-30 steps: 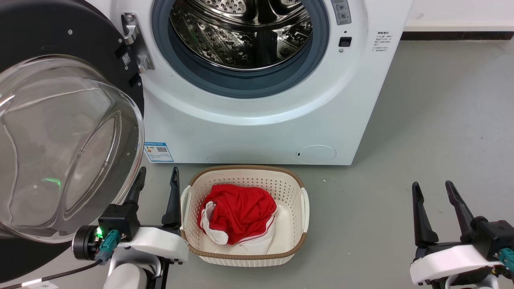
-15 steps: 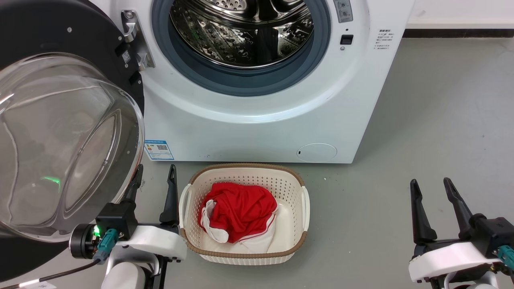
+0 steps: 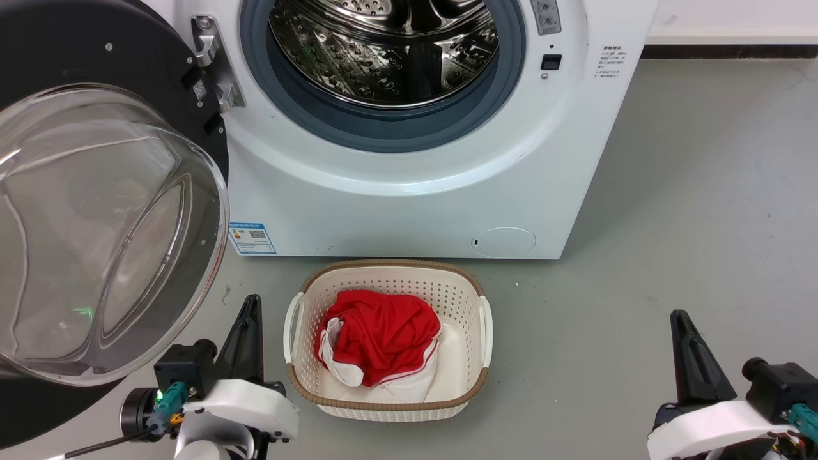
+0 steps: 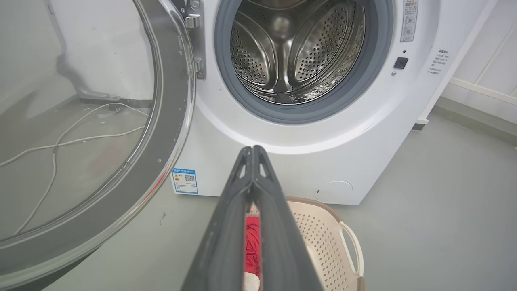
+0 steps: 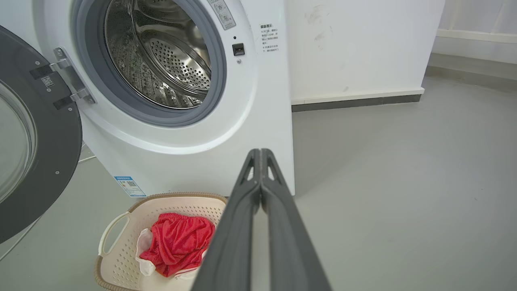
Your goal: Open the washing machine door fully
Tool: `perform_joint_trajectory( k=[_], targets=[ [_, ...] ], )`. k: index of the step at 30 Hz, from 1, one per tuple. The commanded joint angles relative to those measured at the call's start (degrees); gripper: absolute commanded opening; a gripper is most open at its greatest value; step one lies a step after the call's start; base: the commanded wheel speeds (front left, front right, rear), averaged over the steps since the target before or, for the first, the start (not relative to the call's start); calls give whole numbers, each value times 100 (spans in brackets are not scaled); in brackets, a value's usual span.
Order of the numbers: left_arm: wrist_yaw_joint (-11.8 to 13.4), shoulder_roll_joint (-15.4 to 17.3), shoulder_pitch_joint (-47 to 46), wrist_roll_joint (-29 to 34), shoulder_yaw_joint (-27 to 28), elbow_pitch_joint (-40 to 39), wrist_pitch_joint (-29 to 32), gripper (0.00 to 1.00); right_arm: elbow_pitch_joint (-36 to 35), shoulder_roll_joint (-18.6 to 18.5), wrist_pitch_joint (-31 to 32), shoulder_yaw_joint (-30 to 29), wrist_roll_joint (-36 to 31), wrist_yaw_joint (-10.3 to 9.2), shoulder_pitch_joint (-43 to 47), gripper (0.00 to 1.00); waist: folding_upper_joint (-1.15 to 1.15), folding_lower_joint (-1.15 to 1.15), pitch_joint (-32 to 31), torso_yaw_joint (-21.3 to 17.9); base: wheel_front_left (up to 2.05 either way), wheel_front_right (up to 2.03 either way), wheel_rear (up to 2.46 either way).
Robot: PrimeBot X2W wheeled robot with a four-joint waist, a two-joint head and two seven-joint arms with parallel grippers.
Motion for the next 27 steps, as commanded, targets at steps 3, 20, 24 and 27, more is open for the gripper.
perform_joint_trajectory(
  k=[3, 20, 24, 27],
  targets=[
    [-64, -14, -125, -404, 107, -84, 96, 0, -43, -31, 56, 7, 475, 0, -117, 0, 0, 0, -11, -2, 0, 0, 0],
    [-252, -119, -91, -2067, 371, -96, 518, 0, 168, -99, 334, 19, 2338, -1, -304, 0, 0, 0, -71, -16, 0, 0, 0],
    [-293, -141, -87, -2413, 431, -95, 608, 0, 211, -109, 395, 16, 2721, -1, -334, 0, 0, 0, -85, -20, 0, 0, 0],
    [-320, -157, -84, -2662, 472, -94, 674, 0, 243, -116, 442, 14, 2995, -1, -355, 0, 0, 0, -95, -22, 0, 0, 0]
  ],
)
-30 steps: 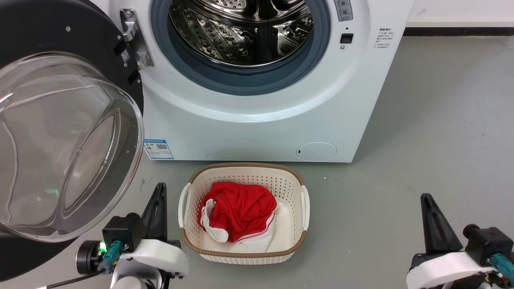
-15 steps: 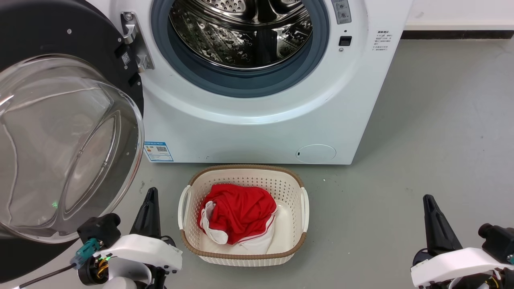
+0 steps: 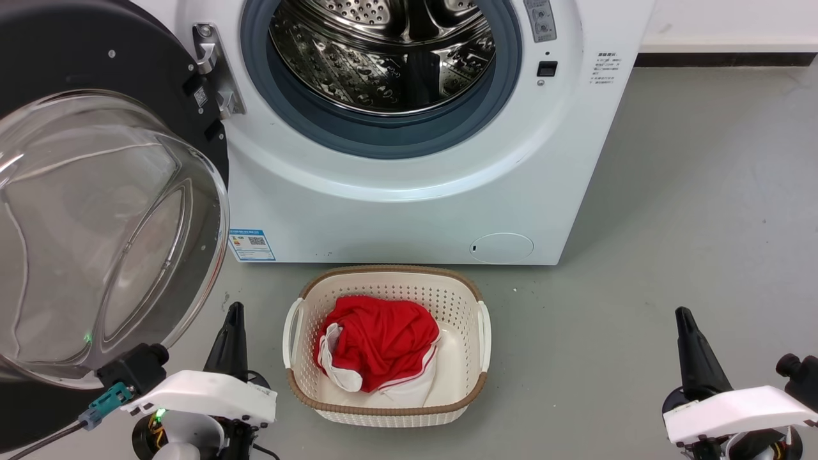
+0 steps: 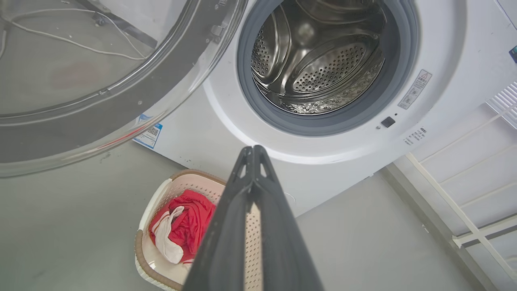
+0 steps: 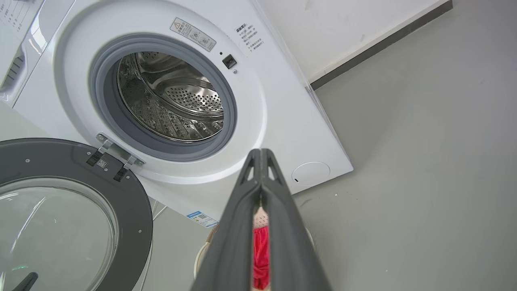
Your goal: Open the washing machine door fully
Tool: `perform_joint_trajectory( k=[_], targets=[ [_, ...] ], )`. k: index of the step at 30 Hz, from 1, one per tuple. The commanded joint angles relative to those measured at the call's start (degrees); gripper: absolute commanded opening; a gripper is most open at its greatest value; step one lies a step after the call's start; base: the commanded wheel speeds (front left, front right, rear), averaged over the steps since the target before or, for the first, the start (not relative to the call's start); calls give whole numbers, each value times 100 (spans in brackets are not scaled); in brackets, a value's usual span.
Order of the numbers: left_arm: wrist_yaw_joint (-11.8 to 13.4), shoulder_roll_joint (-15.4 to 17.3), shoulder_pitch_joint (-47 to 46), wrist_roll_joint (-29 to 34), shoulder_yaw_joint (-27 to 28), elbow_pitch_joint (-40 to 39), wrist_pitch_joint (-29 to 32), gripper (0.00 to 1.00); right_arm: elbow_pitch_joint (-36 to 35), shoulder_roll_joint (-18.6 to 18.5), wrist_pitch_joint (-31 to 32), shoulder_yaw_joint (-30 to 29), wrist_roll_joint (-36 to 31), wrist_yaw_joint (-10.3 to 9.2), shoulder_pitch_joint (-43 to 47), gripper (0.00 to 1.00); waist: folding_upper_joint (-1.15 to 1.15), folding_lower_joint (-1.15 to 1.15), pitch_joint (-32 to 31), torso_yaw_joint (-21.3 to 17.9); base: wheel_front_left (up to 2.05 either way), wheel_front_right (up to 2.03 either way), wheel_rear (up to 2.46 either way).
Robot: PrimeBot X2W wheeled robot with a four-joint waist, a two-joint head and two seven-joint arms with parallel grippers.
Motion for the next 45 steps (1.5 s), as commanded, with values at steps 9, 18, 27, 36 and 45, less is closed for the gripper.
perform_joint_trajectory(
  k=[9, 18, 27, 36, 45],
  targets=[
    [-108, -48, -76, -785, 158, -79, 196, 0, 39, -64, 151, -13, 879, 0, -205, 0, 0, 0, -32, -8, 0, 0, 0],
    [-200, -96, -68, -1558, 288, -74, 401, 0, 139, -75, 301, -35, 1721, -1, -286, 0, 0, 0, -71, -17, 0, 0, 0],
    [-264, -134, -60, -2131, 390, -68, 556, 0, 211, -78, 419, -58, 2344, -1, -339, 0, 0, 0, -103, -24, 0, 0, 0],
    [-325, -171, -53, -2655, 478, -63, 698, 0, 276, -78, 530, -81, 2911, -1, -394, 0, 0, 0, -134, -32, 0, 0, 0],
    [-377, -201, -47, -3090, 556, -59, 816, 0, 337, -76, 624, -103, 3378, -1, -434, 0, 0, 0, -163, -38, 0, 0, 0]
  ],
)
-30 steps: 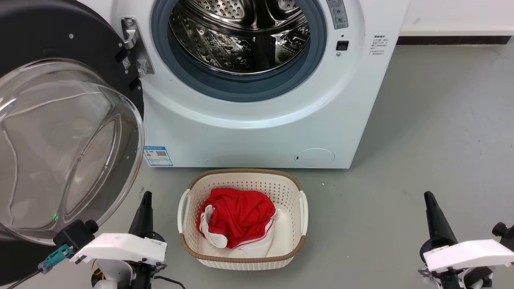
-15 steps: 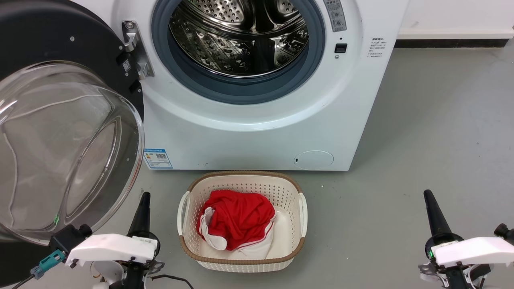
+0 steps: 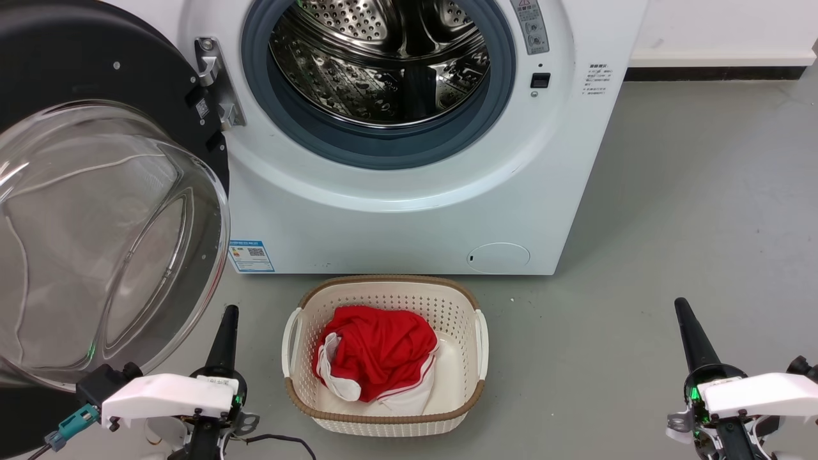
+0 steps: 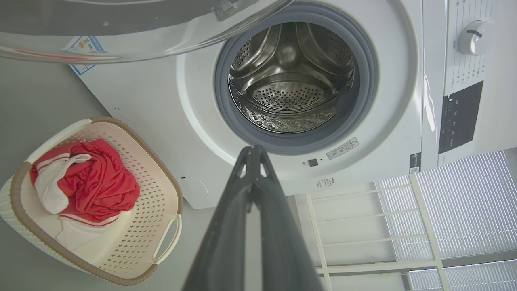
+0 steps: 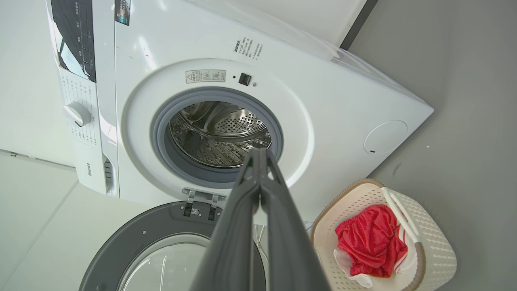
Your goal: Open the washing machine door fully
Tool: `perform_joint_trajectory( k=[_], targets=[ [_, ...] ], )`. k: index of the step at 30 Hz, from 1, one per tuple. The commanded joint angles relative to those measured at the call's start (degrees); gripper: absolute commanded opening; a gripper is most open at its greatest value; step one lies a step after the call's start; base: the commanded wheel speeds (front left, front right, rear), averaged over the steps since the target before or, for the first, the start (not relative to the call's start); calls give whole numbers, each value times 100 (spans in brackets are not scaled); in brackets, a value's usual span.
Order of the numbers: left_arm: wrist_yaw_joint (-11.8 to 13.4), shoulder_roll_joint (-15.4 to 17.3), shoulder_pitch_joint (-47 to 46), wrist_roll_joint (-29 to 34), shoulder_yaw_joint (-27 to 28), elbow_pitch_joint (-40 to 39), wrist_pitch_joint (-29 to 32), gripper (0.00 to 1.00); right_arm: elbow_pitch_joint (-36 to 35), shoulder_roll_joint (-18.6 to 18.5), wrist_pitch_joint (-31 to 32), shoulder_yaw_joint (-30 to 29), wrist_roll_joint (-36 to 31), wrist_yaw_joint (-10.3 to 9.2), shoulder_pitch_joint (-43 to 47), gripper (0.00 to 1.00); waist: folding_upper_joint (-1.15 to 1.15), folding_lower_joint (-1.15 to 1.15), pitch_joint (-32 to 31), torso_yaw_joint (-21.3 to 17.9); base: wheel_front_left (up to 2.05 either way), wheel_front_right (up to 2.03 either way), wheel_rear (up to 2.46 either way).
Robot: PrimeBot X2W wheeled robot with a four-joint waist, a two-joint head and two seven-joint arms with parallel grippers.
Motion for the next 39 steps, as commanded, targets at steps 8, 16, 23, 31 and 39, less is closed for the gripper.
perform_joint_trajectory(
  k=[8, 16, 23, 31, 39],
  targets=[
    [-64, -32, -41, -438, 94, -48, 126, 0, 40, -36, 108, -35, 483, 0, -153, 0, 0, 0, -27, -6, 0, 0, 0],
    [-112, -55, -34, -818, 163, -43, 227, 0, 89, -30, 193, -57, 886, -1, -176, 0, 0, 0, -55, -13, 0, 0, 0],
    [-151, -76, -29, -1131, 218, -38, 307, 0, 127, -24, 263, -76, 1217, -1, -207, 0, 0, 0, -80, -19, 0, 0, 0],
    [-188, -98, -22, -1468, 268, -33, 396, 0, 175, -15, 339, -99, 1573, -1, -252, 0, 0, 0, -108, -25, 0, 0, 0],
    [-220, -121, -16, -1782, 324, -29, 489, 0, 219, -6, 414, -122, 1908, -1, -286, 0, 0, 0, -136, -32, 0, 0, 0]
  ],
)
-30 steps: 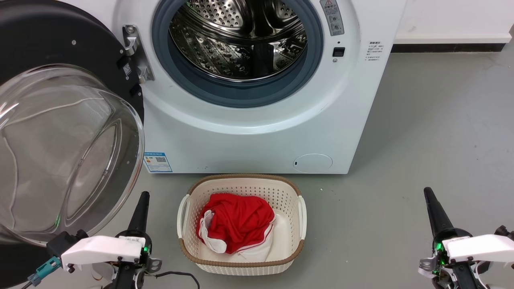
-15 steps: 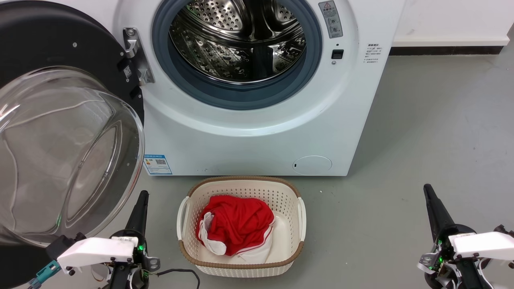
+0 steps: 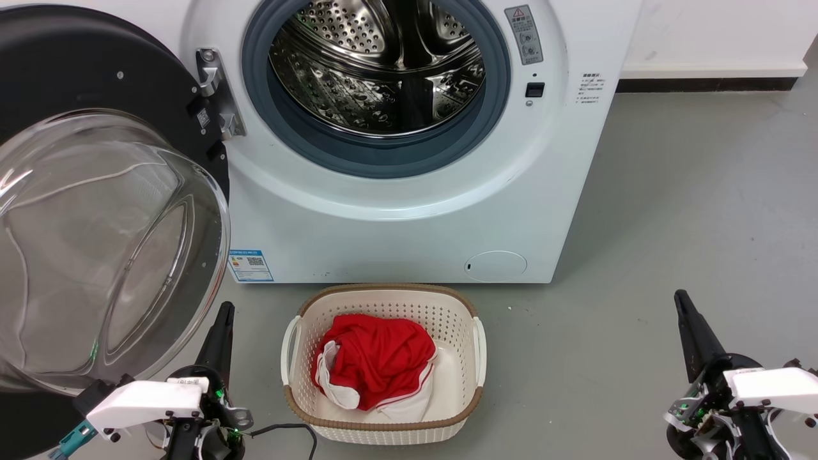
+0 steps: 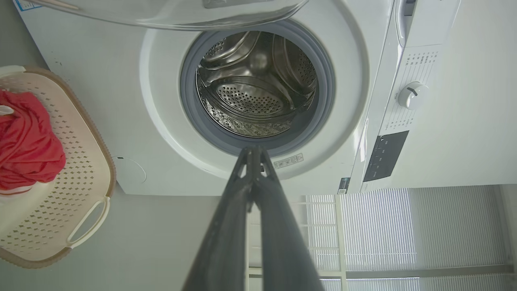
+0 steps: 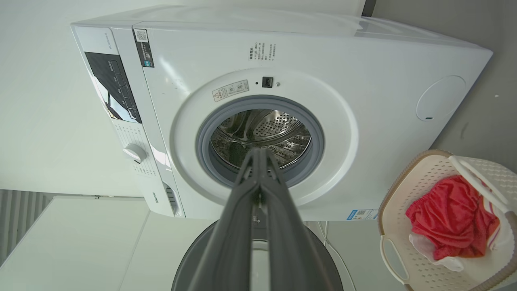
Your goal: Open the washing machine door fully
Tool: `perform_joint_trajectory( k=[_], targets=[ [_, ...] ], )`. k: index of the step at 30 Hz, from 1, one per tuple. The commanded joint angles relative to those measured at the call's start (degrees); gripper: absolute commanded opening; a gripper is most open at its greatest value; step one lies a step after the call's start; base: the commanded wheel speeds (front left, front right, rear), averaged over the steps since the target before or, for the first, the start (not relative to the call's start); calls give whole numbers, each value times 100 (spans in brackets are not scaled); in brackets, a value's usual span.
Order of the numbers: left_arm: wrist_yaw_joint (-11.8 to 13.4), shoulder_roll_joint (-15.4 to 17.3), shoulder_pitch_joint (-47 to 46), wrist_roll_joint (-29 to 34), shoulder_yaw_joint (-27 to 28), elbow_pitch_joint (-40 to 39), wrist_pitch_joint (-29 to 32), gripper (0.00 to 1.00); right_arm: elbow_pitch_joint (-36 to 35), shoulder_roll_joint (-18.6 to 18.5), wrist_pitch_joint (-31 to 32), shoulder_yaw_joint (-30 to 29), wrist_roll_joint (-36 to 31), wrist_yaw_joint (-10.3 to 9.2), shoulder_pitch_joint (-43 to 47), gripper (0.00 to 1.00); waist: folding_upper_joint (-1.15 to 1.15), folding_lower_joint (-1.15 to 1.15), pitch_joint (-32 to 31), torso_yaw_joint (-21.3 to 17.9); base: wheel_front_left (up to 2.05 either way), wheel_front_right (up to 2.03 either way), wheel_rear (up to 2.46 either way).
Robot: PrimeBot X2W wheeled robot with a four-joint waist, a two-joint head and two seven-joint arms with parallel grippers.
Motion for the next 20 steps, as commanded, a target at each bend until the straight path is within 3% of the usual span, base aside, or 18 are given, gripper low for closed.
perform_joint_trajectory(
  k=[1, 20],
  targets=[
    [-28, -9, -15, -87, 27, -22, 33, 0, 17, -10, 32, -11, 100, 0, -95, 0, 0, 0, -4, -1, 0, 0, 0],
    [-58, -30, -8, -383, 80, -19, 114, 0, 58, 16, 112, -54, 396, 0, -124, 0, 0, 0, -35, -8, 0, 0, 0]
  ],
)
